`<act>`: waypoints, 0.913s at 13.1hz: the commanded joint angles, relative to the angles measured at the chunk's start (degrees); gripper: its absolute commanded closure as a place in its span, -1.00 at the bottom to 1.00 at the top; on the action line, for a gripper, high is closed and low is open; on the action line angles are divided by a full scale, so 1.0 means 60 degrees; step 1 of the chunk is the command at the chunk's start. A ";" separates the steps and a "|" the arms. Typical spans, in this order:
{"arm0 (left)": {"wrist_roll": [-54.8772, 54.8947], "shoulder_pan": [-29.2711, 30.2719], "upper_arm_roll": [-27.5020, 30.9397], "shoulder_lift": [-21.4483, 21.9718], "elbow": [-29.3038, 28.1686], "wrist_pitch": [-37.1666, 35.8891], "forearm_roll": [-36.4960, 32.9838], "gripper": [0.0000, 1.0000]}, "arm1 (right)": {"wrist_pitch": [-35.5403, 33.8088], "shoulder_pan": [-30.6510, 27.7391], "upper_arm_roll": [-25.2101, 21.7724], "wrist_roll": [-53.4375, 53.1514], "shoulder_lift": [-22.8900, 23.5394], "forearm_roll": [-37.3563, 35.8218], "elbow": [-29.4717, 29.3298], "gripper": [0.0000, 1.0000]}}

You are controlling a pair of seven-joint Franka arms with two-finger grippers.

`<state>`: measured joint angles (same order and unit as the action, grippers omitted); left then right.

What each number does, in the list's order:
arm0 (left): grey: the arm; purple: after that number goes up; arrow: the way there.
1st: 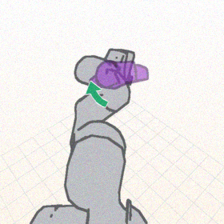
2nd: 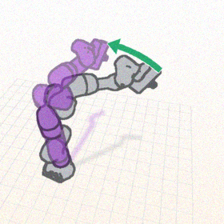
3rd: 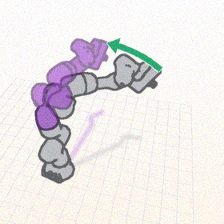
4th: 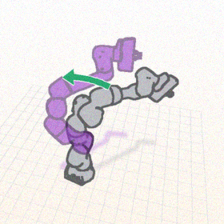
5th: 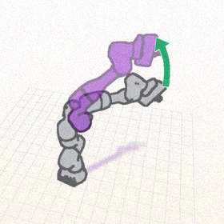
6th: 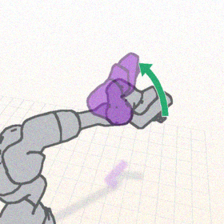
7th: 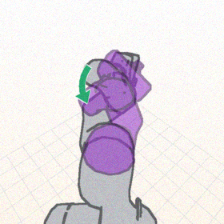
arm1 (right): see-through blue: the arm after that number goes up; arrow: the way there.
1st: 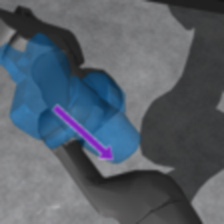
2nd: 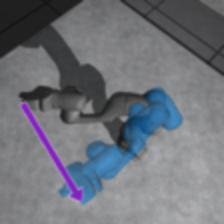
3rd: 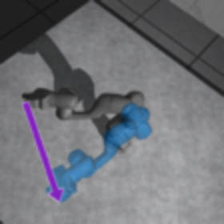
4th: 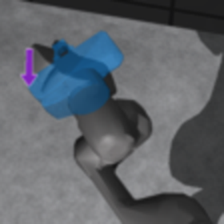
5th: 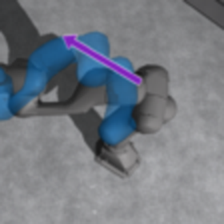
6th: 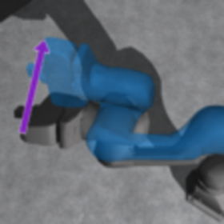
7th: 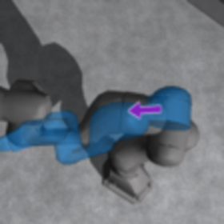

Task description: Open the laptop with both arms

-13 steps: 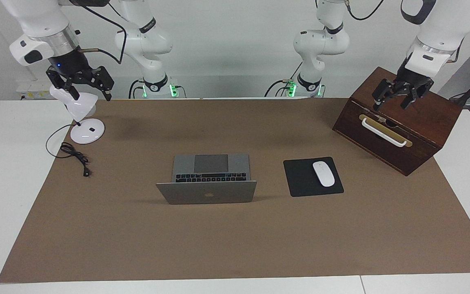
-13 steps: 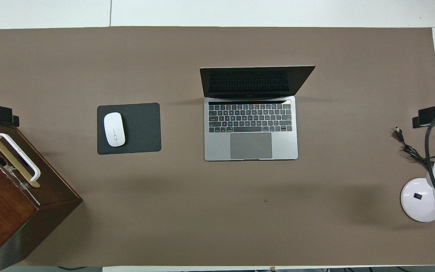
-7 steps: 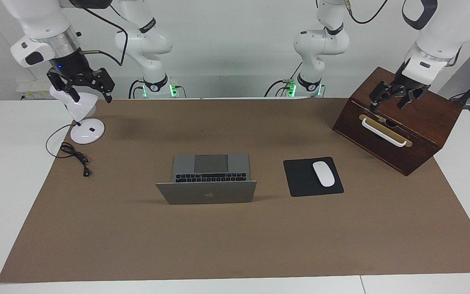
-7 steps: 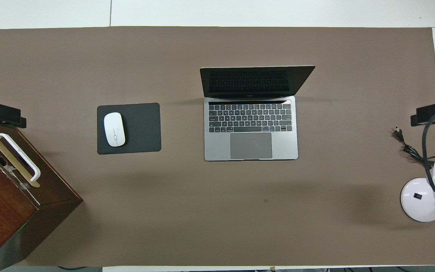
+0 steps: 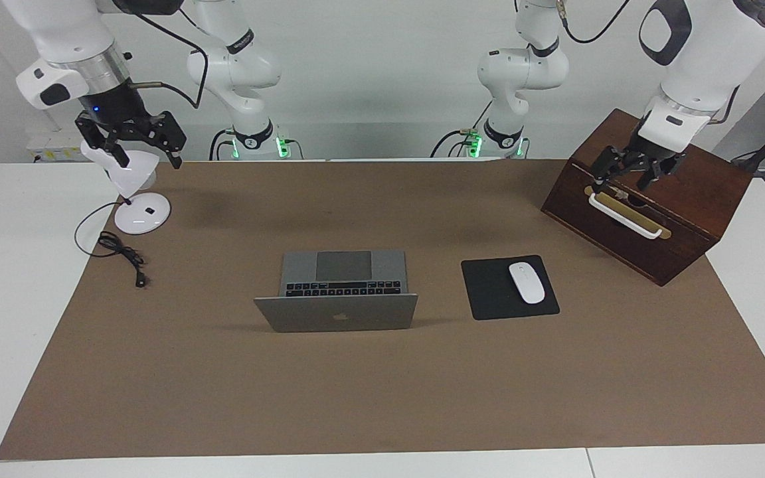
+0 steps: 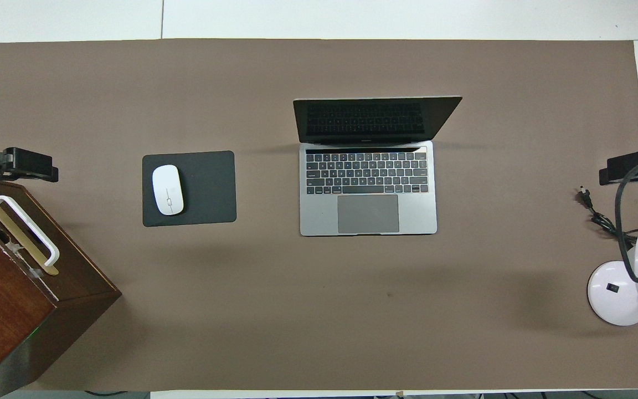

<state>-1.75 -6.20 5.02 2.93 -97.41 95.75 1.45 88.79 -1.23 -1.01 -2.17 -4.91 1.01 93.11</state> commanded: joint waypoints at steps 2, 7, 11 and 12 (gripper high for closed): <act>0.0028 0.0096 0.0057 0.0156 -0.0127 0.0200 -0.0139 -1.00 | 0.0100 -0.0162 0.0110 0.0245 -0.0207 -0.0270 0.0287 -1.00; 0.0028 0.0110 0.0042 0.0068 0.0167 0.0054 -0.0153 -1.00 | 0.0056 -0.0162 0.0139 0.0259 -0.0222 -0.0534 0.0288 -1.00; 0.0043 0.0577 -0.0424 0.0068 0.0152 0.0111 -0.0153 -1.00 | 0.0012 -0.0162 0.0139 0.0259 -0.0222 -0.0534 0.0288 -1.00; 0.0043 0.0913 -0.0803 0.0054 0.0152 0.0112 -0.0168 -1.00 | 0.0012 -0.0162 0.0139 0.0245 -0.0222 -0.0534 0.0302 -1.00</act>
<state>-1.75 -4.09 3.78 3.00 -96.64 96.19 1.42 88.74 -1.23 -1.02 -2.17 -4.91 -1.16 93.38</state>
